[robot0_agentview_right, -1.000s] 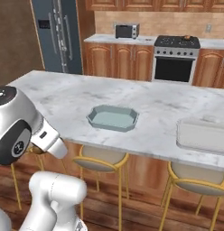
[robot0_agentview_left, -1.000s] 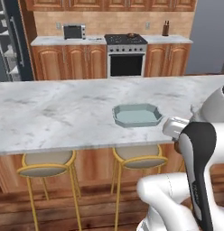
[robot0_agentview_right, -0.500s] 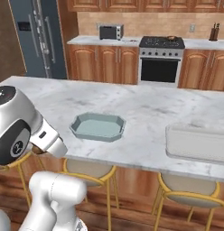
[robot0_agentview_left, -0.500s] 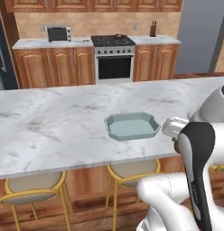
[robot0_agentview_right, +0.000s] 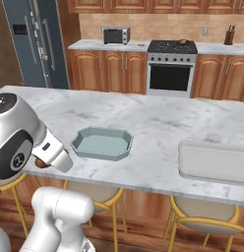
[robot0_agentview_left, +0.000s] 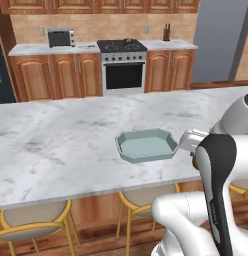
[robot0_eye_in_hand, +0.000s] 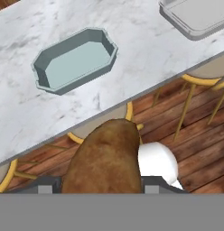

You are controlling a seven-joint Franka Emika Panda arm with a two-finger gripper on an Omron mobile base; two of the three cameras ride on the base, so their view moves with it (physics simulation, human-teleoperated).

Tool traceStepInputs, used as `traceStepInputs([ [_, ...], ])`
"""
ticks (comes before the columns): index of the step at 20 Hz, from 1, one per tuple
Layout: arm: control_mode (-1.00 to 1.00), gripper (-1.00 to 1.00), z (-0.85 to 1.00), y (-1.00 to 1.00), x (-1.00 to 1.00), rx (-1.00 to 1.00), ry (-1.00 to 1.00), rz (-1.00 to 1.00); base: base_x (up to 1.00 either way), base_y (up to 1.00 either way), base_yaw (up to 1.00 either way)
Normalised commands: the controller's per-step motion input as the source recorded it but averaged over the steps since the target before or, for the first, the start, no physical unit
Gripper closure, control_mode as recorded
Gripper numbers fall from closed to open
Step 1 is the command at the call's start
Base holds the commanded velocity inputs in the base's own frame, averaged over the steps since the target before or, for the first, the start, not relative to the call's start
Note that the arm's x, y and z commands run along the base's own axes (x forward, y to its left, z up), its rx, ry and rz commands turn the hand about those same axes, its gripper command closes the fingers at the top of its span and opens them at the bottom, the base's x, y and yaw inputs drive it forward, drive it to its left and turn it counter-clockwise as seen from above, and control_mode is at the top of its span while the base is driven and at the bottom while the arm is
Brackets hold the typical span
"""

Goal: Place the cold items (potato and lemon) from the fridge in one tupperware on the dining counter. Place the warm items (hot dog and kebab skewer) in the stove area in another tupperware.

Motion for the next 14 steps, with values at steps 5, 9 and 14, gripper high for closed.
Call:
traceStepInputs([
  [5,1.0,1.0,0.0,0.0,0.0,0.0,0.0,0.0,0.61,0.0,0.0],
  [9,-1.0,1.0,0.0,0.0,0.43,0.0,0.03,0.01,0.3,0.0,0.0],
  [14,-1.0,1.0,0.22,0.0,0.95,-0.06,0.14,0.03,0.0,0.0,0.0],
])
